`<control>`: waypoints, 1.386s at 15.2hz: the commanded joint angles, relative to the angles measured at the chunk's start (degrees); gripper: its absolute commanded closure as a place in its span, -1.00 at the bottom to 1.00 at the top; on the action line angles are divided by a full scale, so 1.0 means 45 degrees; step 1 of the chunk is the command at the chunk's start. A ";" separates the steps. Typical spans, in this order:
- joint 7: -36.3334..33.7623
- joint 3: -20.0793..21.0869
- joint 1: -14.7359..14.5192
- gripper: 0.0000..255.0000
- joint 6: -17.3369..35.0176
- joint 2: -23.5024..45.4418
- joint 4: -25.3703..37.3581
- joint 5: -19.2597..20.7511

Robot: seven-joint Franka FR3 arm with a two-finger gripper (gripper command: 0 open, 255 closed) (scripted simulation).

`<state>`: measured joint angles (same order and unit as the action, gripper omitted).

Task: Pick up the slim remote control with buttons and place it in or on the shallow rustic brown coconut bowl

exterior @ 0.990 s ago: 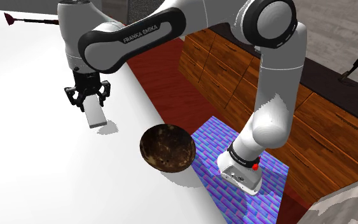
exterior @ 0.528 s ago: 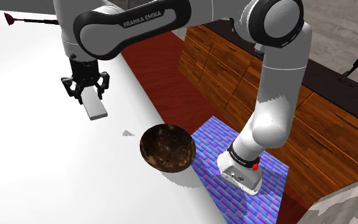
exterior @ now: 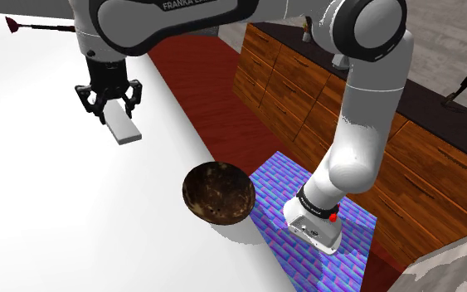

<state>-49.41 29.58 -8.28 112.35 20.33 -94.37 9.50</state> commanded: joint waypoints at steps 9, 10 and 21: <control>0.0370 0.0447 0.0589 1.00 0.0344 -0.2890 -0.2868 -0.1445; 0.0468 0.0501 0.0647 1.00 0.0485 -0.3436 -0.3473 -0.1750; 0.1565 0.0328 -0.0252 1.00 0.0680 -0.9376 -0.8932 -0.5106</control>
<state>-42.77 31.32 -8.68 115.57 -19.32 -132.40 -12.13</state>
